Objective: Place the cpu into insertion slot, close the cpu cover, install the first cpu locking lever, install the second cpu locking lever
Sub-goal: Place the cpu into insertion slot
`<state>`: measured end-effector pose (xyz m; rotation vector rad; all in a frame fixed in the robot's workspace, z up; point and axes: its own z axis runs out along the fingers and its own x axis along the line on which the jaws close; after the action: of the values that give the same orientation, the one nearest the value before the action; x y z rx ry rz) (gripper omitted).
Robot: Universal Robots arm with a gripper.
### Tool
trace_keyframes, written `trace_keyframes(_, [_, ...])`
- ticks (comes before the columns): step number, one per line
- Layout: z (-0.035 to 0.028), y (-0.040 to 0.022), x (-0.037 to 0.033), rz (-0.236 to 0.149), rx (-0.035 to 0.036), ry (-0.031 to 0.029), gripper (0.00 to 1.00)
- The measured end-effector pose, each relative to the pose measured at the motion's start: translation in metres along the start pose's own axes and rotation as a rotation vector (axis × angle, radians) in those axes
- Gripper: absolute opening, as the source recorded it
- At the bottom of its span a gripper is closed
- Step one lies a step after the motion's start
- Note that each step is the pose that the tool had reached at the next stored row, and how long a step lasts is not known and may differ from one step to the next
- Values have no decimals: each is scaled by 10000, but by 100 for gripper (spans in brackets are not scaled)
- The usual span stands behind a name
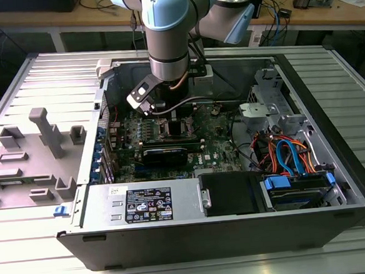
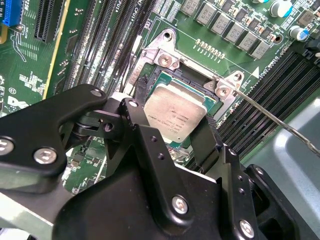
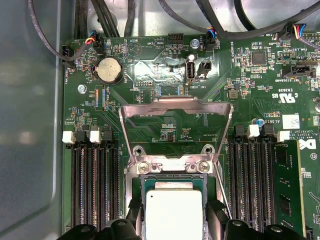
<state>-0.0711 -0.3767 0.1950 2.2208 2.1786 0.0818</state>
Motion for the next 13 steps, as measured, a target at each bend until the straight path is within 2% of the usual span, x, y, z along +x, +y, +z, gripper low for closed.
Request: trace_keyframes(13, [-2,0,0,-1,0,1,60])
